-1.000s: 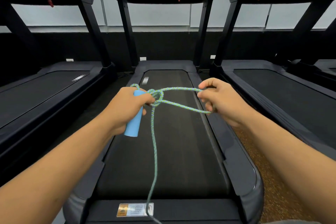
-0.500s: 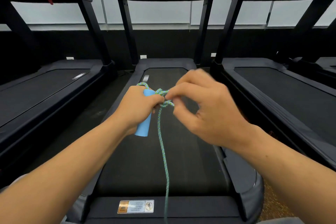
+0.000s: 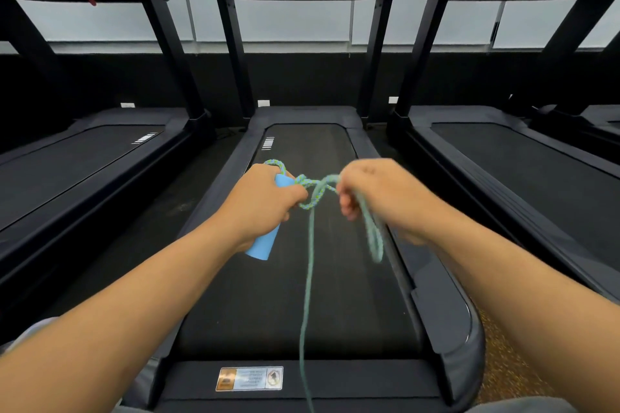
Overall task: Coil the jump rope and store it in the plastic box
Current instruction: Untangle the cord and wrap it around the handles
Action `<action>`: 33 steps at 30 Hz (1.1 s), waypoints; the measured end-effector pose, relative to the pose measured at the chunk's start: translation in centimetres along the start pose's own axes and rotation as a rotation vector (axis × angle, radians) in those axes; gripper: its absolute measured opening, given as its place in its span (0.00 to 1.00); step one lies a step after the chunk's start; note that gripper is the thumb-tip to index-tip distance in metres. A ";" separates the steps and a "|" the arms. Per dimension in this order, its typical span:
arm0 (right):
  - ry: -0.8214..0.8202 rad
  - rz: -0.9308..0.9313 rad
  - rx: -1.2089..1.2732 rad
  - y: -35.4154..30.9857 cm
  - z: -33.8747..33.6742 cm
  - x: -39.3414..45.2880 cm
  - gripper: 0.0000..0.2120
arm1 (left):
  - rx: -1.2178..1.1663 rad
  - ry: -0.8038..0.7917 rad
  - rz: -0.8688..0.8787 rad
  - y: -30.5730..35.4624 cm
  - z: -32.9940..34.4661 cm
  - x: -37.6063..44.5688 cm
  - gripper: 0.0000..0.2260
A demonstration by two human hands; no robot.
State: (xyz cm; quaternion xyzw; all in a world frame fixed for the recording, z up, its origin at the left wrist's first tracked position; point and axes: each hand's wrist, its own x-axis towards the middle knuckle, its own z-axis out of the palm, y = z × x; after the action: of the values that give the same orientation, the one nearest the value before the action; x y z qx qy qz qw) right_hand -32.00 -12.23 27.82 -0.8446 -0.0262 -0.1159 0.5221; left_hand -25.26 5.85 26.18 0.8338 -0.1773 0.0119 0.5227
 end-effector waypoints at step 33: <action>-0.737 0.376 -0.322 7.5 -0.4 -6.8 0.23 | -0.439 -0.285 -0.229 1.2 4.8 -5.1 0.07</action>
State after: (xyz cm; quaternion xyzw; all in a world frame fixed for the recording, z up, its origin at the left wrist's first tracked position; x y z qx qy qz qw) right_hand -37.39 -15.50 19.90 -0.8902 -0.0383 0.2874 0.3515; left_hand -31.19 2.60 23.97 0.7084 -0.1519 -0.2033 0.6586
